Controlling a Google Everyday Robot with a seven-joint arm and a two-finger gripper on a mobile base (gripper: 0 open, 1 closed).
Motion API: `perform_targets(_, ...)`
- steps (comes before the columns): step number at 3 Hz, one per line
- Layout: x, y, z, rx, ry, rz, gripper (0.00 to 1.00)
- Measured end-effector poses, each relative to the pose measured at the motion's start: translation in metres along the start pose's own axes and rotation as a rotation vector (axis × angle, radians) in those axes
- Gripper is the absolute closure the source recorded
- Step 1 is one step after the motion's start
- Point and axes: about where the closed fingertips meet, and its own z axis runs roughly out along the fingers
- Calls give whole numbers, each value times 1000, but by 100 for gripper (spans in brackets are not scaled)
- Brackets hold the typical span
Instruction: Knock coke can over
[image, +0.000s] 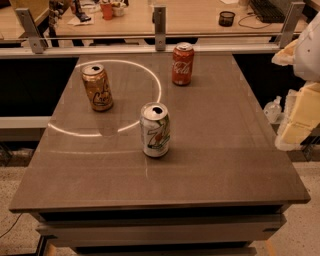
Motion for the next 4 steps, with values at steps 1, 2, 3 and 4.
perform_targets(1,0,0,0,0,0,0,0)
perform_targets(2,-5,-11,-3,34,-40,25,0)
perform_targets(3,-6,-37,-3,101,-127,121,0)
perform_targets(4,7,-67,10,158,-290,233,0)
